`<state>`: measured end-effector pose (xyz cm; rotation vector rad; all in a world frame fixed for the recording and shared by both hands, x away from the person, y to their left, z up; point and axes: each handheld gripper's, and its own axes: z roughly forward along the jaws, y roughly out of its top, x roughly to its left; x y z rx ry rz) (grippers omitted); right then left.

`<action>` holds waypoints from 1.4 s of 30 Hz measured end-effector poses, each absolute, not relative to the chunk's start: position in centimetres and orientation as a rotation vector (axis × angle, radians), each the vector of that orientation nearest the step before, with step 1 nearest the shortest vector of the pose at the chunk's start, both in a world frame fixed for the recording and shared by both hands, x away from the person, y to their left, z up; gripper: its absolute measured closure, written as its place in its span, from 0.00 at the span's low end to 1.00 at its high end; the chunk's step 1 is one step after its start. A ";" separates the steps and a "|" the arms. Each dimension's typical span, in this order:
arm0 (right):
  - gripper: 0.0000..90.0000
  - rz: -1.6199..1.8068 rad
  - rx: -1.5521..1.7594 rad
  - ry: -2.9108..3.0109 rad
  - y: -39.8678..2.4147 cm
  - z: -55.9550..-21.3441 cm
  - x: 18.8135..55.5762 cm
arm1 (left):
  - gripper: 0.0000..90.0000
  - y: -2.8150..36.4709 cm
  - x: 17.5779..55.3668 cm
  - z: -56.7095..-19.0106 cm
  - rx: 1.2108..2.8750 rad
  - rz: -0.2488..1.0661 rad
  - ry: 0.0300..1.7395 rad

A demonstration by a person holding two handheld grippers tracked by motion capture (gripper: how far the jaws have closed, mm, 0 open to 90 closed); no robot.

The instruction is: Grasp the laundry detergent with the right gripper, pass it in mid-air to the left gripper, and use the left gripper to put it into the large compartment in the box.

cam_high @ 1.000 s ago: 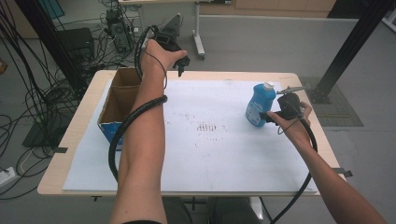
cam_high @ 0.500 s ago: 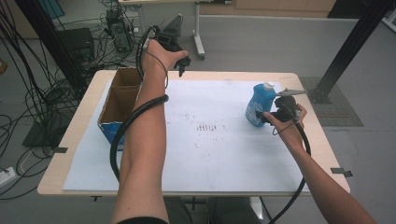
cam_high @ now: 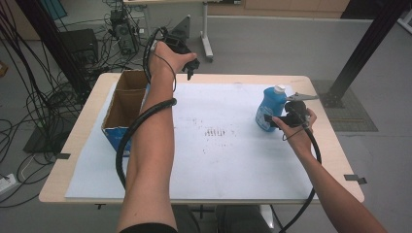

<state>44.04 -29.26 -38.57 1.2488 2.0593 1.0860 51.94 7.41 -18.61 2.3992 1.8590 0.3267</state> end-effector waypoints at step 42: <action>0.01 1.184 1.182 1.997 -28.8 -40.0 44.8 | 0.06 7.0 52.2 -18.8 2.410 0.316 1.844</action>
